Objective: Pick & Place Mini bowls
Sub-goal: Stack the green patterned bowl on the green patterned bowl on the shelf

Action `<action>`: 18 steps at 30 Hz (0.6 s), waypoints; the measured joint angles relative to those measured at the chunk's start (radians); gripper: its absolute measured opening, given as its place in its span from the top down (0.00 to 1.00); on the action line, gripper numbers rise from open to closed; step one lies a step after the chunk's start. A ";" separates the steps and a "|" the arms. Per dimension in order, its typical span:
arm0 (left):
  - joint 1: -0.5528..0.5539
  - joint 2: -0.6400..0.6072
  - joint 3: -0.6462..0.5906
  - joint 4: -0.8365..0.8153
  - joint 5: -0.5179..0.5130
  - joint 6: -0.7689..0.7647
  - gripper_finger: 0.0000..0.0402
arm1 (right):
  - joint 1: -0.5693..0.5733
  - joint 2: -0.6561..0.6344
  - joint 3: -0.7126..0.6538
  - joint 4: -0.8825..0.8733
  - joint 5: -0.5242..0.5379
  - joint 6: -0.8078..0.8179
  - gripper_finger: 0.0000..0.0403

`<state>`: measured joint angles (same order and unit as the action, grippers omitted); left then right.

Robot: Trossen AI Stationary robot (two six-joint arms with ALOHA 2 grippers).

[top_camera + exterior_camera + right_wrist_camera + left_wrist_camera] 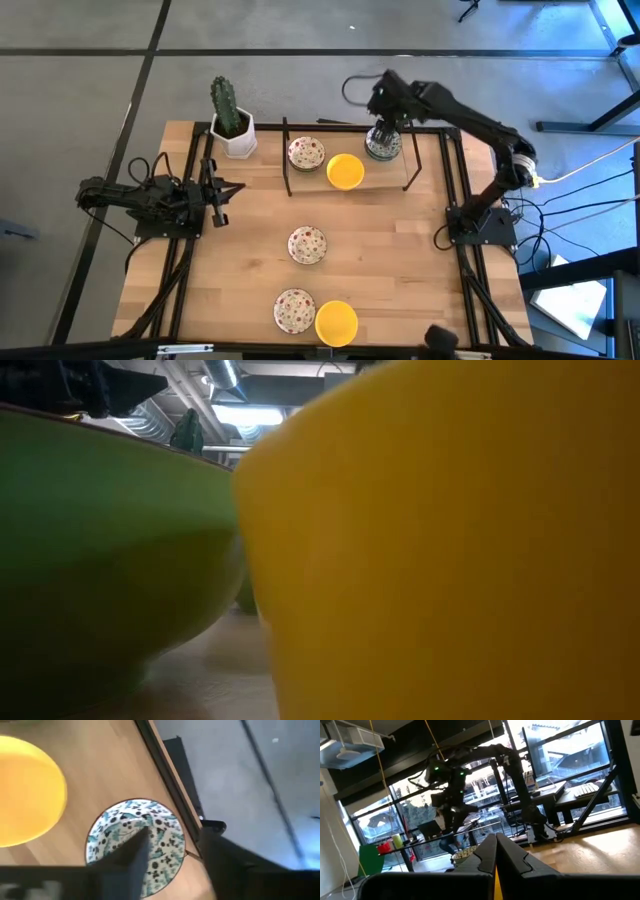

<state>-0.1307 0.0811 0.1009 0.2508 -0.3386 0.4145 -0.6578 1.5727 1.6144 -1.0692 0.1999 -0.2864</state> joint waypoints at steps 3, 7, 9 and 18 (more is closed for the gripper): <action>0.000 0.000 0.000 0.000 0.000 -0.002 0.99 | 0.078 -0.041 -0.091 0.040 0.111 0.047 0.79; 0.000 0.000 0.000 0.000 0.000 -0.012 0.98 | 0.179 -0.077 -0.257 0.159 0.260 0.051 0.96; 0.000 0.000 0.000 0.000 0.000 -0.012 0.98 | 0.206 -0.082 -0.337 0.240 0.368 0.051 0.95; 0.000 0.000 0.000 0.000 0.000 -0.011 0.99 | 0.217 -0.084 -0.561 0.642 0.520 0.007 0.98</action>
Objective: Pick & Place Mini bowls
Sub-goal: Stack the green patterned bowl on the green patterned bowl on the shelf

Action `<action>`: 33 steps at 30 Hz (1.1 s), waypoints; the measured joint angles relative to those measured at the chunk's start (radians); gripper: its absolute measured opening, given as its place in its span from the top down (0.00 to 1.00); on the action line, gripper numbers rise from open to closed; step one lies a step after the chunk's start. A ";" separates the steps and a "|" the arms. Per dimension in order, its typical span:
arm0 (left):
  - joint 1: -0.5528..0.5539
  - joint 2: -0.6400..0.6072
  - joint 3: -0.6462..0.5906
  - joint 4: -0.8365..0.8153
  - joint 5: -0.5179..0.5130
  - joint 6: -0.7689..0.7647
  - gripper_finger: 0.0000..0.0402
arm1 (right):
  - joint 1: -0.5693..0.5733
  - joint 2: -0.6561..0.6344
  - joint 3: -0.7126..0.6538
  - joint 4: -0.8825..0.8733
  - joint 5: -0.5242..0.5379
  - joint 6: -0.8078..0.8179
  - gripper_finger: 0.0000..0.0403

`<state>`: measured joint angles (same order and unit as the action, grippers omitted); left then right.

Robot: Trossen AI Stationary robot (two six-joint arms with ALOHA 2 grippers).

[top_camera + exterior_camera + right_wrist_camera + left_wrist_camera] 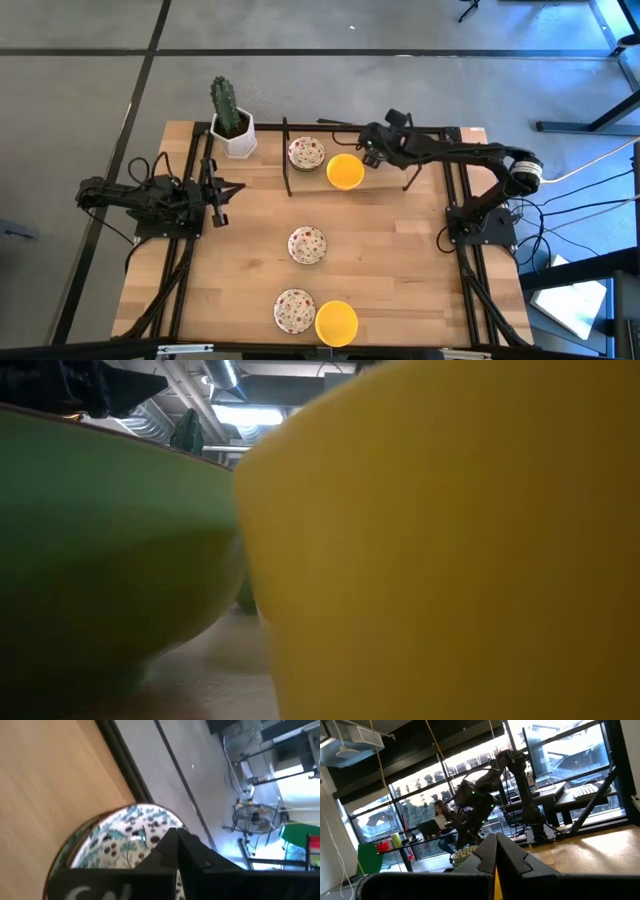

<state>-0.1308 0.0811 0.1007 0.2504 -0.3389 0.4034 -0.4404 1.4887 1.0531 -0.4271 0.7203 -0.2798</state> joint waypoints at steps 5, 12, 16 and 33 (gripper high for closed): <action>0.000 0.000 0.000 0.000 0.000 0.000 0.99 | 0.000 0.000 -0.031 0.025 -0.015 -0.006 0.99; 0.000 0.000 0.000 0.000 0.000 0.000 0.99 | 0.008 0.000 -0.031 -0.084 -0.063 0.068 0.98; 0.000 0.000 0.000 0.000 0.000 0.000 0.99 | 0.013 0.000 -0.031 -0.155 -0.061 0.106 0.99; 0.000 0.000 0.000 0.000 0.000 0.002 0.99 | 0.013 0.000 -0.031 -0.168 -0.164 0.147 0.99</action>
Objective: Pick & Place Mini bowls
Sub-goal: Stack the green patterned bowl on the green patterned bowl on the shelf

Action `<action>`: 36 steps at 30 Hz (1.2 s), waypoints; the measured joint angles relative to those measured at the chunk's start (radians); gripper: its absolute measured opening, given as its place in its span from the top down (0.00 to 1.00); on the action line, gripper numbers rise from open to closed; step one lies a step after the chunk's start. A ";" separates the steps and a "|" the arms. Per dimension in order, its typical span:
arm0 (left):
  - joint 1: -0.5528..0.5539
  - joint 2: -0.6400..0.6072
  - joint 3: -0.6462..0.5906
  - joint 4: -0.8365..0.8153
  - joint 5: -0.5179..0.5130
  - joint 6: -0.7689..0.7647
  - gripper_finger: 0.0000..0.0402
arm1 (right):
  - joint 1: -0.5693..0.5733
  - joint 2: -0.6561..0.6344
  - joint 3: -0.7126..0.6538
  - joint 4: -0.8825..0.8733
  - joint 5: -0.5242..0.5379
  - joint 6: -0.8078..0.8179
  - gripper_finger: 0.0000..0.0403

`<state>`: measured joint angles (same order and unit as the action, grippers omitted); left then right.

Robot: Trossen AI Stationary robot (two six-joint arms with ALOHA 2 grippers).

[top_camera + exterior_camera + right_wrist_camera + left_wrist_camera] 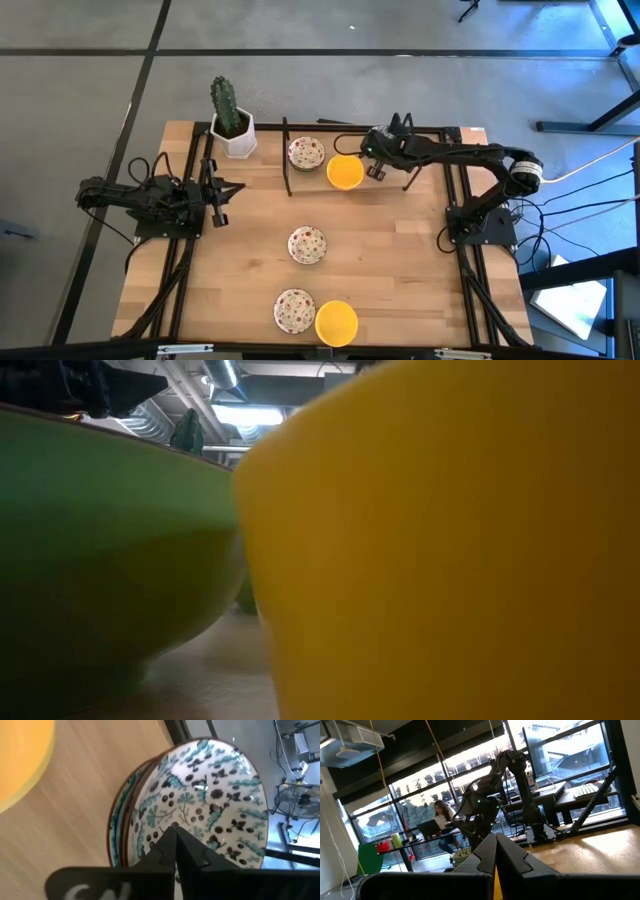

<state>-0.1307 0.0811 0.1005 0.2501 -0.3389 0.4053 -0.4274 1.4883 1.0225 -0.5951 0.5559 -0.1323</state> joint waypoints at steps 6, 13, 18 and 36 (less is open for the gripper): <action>0.000 0.000 0.000 0.000 0.000 0.000 0.99 | 0.001 -0.033 0.004 0.092 0.064 -0.077 0.99; 0.000 0.000 0.000 0.000 -0.001 0.005 0.99 | 0.022 -0.272 0.034 0.132 -0.270 -0.139 0.98; 0.000 0.000 0.000 -0.016 0.000 0.000 1.00 | 0.038 -0.558 0.026 0.152 -0.626 -0.062 0.99; 0.000 0.000 0.000 -0.034 0.002 -0.096 0.98 | 0.075 -1.470 -0.565 0.301 -1.062 0.214 0.99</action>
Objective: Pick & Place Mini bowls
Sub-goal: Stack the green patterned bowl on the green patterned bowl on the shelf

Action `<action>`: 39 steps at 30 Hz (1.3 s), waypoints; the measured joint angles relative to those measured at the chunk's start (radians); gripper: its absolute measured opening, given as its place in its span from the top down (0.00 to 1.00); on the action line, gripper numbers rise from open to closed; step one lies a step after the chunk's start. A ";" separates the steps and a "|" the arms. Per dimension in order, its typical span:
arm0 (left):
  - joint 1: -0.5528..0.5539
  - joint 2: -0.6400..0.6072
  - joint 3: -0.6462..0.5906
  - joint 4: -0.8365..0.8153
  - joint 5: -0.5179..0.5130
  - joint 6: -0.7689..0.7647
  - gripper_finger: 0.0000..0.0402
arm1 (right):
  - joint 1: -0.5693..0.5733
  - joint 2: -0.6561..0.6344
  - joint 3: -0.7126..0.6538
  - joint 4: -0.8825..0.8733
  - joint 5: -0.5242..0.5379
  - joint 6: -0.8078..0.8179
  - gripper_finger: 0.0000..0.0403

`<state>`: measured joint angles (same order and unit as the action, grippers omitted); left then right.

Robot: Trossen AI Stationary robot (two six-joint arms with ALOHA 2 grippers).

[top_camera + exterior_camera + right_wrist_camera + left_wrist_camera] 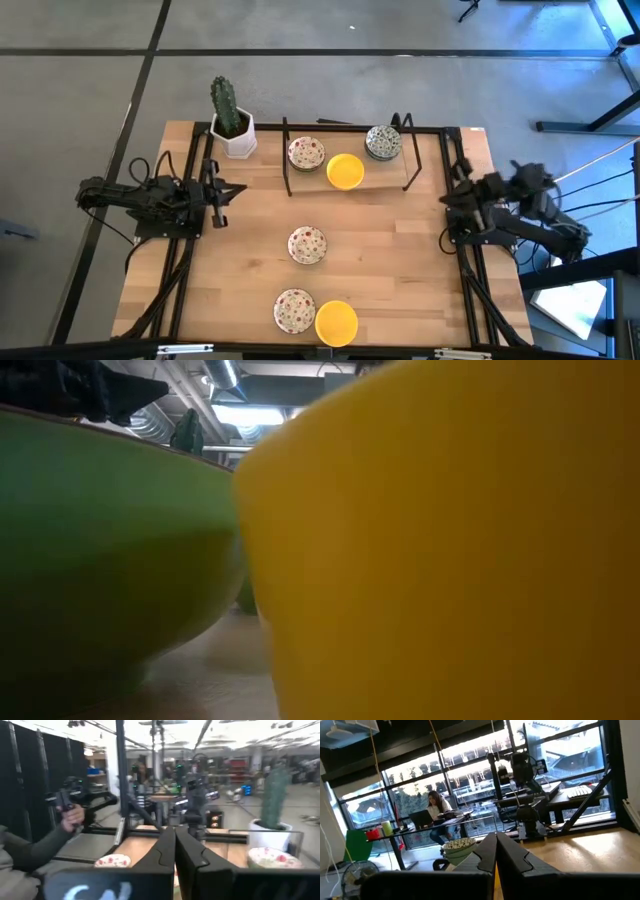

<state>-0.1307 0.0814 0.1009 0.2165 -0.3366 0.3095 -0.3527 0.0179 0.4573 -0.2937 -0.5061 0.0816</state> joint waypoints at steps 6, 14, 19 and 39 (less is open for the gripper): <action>0.000 0.000 0.000 -0.006 0.017 0.014 0.99 | 0.000 -0.012 -0.170 0.202 -0.081 0.058 0.99; 0.000 0.000 0.000 -0.016 0.017 0.025 0.98 | 0.000 -0.013 -0.344 0.495 -0.116 0.096 0.98; 0.000 0.000 0.000 -0.037 0.013 0.025 0.99 | 0.000 -0.013 -0.378 0.513 -0.088 0.041 0.98; 0.000 0.000 0.000 -0.061 -0.029 0.011 0.99 | 0.002 -0.014 -0.381 0.343 -0.062 -0.088 0.98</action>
<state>-0.1307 0.0811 0.1009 0.1551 -0.3651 0.3207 -0.3508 0.0040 0.0765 0.0496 -0.5680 -0.0063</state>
